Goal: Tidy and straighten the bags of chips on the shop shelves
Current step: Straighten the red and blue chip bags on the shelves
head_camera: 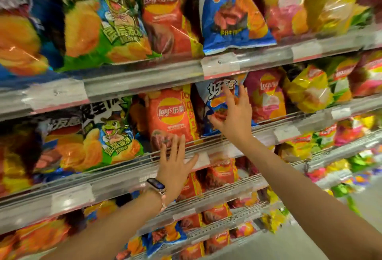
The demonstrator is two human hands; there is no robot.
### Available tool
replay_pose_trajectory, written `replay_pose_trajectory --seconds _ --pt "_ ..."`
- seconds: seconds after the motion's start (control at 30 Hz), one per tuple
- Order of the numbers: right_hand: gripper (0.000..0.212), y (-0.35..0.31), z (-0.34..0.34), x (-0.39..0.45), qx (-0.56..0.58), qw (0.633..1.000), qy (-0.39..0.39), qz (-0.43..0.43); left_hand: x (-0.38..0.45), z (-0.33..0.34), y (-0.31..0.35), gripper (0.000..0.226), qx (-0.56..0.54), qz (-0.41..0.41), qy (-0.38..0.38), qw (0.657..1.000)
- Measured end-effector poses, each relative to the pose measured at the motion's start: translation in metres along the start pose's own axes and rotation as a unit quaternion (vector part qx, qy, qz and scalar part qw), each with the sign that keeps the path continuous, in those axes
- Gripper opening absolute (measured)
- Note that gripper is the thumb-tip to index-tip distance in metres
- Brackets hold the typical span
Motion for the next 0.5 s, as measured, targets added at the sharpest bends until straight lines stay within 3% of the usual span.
replay_pose_trajectory --seconds 0.1,0.23,0.33,0.43,0.5 --pt "0.102 0.014 0.010 0.010 0.023 0.994 -0.083 0.068 -0.001 0.001 0.002 0.085 -0.012 0.012 -0.079 0.997" --pt "0.104 0.019 0.019 0.016 0.001 0.981 -0.172 0.092 -0.004 -0.005 -0.002 0.089 -0.041 0.065 -0.179 0.981" --pt "0.104 0.020 0.021 0.018 0.008 0.978 -0.189 0.089 0.008 -0.037 -0.020 0.082 -0.107 0.048 -0.101 0.988" --pt "0.101 0.020 0.016 0.017 0.040 0.981 -0.169 0.086 0.022 -0.072 -0.053 0.080 -0.190 -0.062 0.025 0.980" --pt "0.098 0.017 0.009 0.014 0.074 0.983 -0.142 0.086 0.026 -0.076 -0.067 0.092 -0.230 -0.135 0.042 0.963"
Point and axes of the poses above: each hand's wrist, its own x-axis towards the middle knuckle, its own z-axis out of the palm, y = z × x, the point moved 10 cm from there along x, towards the middle knuckle, and after that the axes turned 4 degrees about -z, right-handed, at the moved point
